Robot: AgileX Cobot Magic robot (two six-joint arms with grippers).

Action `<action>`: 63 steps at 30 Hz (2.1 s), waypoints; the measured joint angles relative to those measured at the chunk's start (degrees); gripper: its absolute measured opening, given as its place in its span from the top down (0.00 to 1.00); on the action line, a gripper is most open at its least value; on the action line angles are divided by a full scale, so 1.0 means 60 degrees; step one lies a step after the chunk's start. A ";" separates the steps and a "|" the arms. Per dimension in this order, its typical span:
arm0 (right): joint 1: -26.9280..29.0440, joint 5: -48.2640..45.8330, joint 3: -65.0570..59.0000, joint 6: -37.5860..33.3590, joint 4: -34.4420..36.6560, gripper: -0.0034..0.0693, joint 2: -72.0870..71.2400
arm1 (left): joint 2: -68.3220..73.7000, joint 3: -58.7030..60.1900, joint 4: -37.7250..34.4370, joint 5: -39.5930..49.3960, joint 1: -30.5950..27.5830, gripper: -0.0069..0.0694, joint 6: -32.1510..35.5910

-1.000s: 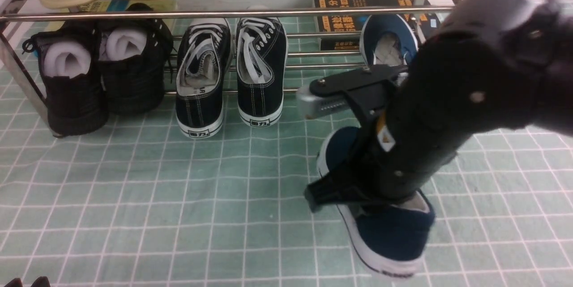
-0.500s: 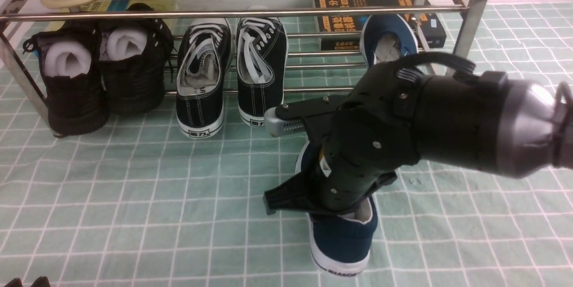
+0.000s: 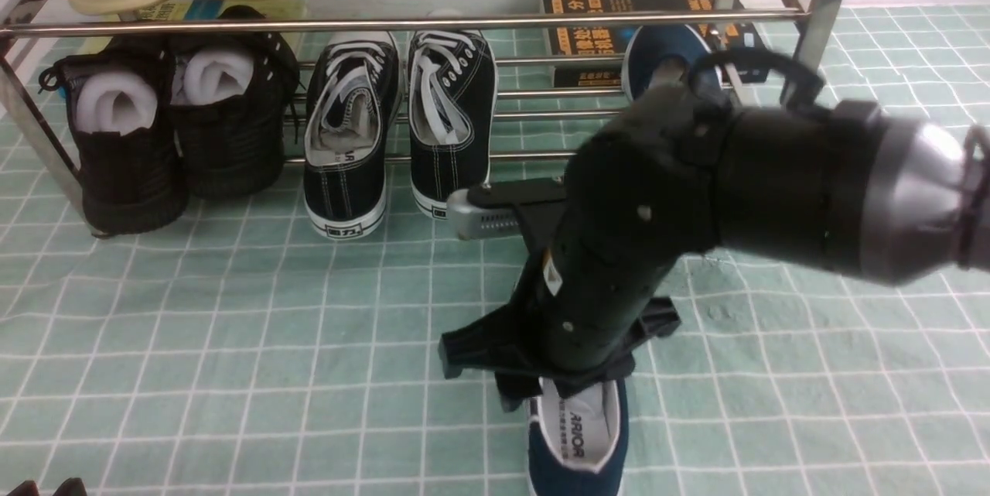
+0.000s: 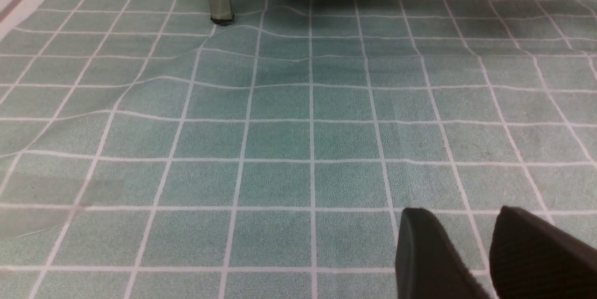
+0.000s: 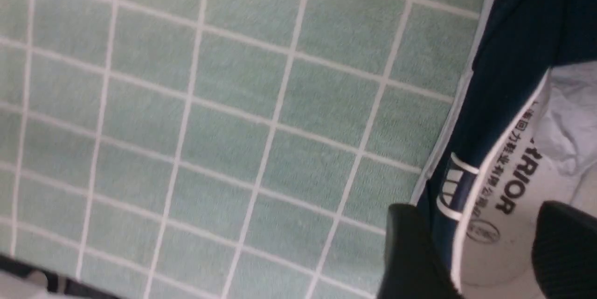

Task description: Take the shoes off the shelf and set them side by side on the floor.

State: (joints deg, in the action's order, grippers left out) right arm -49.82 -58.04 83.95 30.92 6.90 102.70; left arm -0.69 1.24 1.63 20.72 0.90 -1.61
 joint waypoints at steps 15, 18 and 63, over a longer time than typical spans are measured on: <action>0.1748 -0.1291 0.2816 -0.1662 -0.2720 0.41 -0.0115 | 0.0000 0.0000 0.0010 0.0000 0.0000 0.59 0.0000; 0.2221 -0.0782 0.2823 -0.1642 -0.2762 0.41 0.0063 | 0.0000 0.0000 0.0010 0.0000 0.0000 0.59 0.0000; 0.2734 -0.2372 -0.0120 -0.3564 0.0479 0.93 -0.1922 | 0.0000 0.0000 0.0010 0.0000 0.0000 0.59 0.0000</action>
State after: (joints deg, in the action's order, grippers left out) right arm -33.41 -72.27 83.23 9.53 9.77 91.17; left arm -0.69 1.24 1.68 20.72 0.90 -1.61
